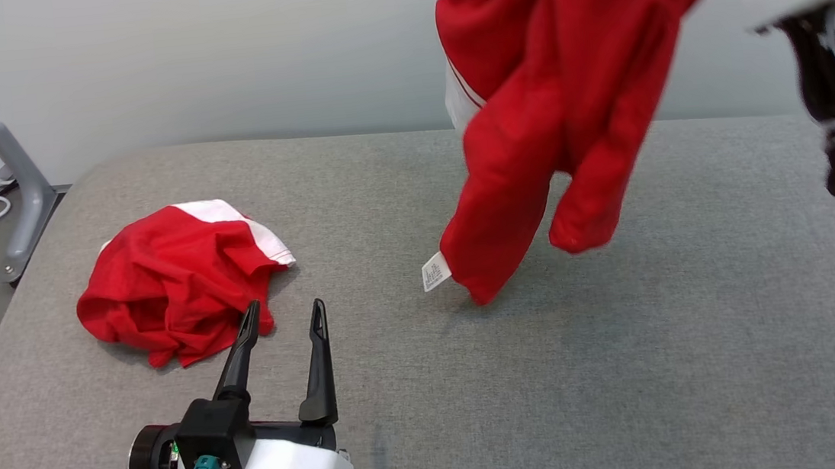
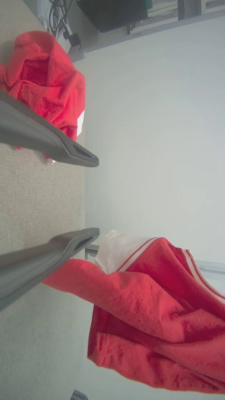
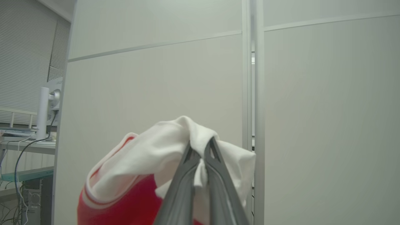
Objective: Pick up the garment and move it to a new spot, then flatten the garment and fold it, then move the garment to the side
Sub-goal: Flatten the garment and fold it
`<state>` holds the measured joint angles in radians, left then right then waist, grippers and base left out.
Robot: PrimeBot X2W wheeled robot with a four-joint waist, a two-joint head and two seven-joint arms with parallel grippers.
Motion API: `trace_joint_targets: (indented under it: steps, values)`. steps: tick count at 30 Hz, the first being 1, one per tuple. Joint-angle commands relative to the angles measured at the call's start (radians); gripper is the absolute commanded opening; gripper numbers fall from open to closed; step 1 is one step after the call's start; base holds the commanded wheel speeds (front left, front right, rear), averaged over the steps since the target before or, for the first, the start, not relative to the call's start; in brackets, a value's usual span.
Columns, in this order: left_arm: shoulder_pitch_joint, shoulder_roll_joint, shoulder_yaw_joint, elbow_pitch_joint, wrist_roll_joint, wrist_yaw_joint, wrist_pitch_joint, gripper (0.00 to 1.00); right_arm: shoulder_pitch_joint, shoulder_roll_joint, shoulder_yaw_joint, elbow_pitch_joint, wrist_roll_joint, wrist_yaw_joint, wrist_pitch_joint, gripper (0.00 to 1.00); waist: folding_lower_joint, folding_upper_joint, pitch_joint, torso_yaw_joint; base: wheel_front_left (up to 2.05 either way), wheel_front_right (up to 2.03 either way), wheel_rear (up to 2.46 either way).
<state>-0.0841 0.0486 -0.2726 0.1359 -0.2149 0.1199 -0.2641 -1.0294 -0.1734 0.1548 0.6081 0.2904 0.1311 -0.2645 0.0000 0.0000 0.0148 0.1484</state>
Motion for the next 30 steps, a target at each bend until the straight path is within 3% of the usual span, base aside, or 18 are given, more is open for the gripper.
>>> trace_joint_targets:
  steps: [1,6,12,14,17,20,25,26,30]
  values:
    - [0.008,0.004,0.004,-0.005,-0.002,-0.001,0.000,1.00,0.061,-0.020,-0.023,0.037,0.011,0.000,0.000,0.00,0.0000,0.0000,0.003,-0.009,0.00,0.00,0.00]
    - [-0.010,0.004,0.000,-0.010,-0.002,-0.007,0.000,1.00,0.202,-0.119,-0.116,0.193,0.007,0.000,-0.001,0.00,0.0000,0.0000,0.032,-0.033,0.00,0.00,0.00]
    - [-0.035,0.004,0.004,-0.004,0.012,-0.015,0.000,1.00,0.348,-0.153,-0.220,0.464,0.033,0.000,0.004,0.00,0.0000,0.0000,0.067,-0.067,0.00,0.00,0.00]
    - [-0.044,0.003,0.007,-0.001,0.015,-0.017,0.000,1.00,0.365,-0.161,-0.246,0.543,0.031,0.000,0.002,1.00,0.0000,0.0000,0.075,-0.081,0.00,0.00,0.00]
    - [-0.053,0.004,0.010,0.002,0.019,-0.021,0.000,1.00,0.368,-0.138,-0.254,0.584,0.022,0.000,-0.001,1.00,0.0000,0.0000,0.081,-0.102,0.00,0.00,0.00]
    - [-0.055,0.003,0.016,0.002,0.021,-0.017,0.000,1.00,0.370,-0.125,-0.258,0.529,0.018,0.000,-0.002,1.00,0.0000,0.0000,0.080,-0.128,0.00,0.00,0.00]
    - [-0.061,0.004,0.031,-0.003,0.010,-0.015,0.000,1.00,0.419,-0.084,-0.226,0.290,-0.005,0.000,-0.002,1.00,0.0000,0.0000,0.067,-0.159,0.00,0.00,0.00]
    - [-0.061,0.004,0.031,-0.003,0.010,-0.015,0.000,1.00,0.419,-0.084,-0.226,0.290,-0.005,0.000,-0.002,1.00,0.0000,0.0000,0.067,-0.159,0.00,0.00,0.00]
    - [-0.052,0.004,0.040,-0.005,0.000,-0.012,0.000,1.00,0.500,-0.065,-0.190,0.059,-0.022,0.000,-0.001,1.00,0.0000,0.0000,0.047,-0.175,0.00,0.00,0.00]
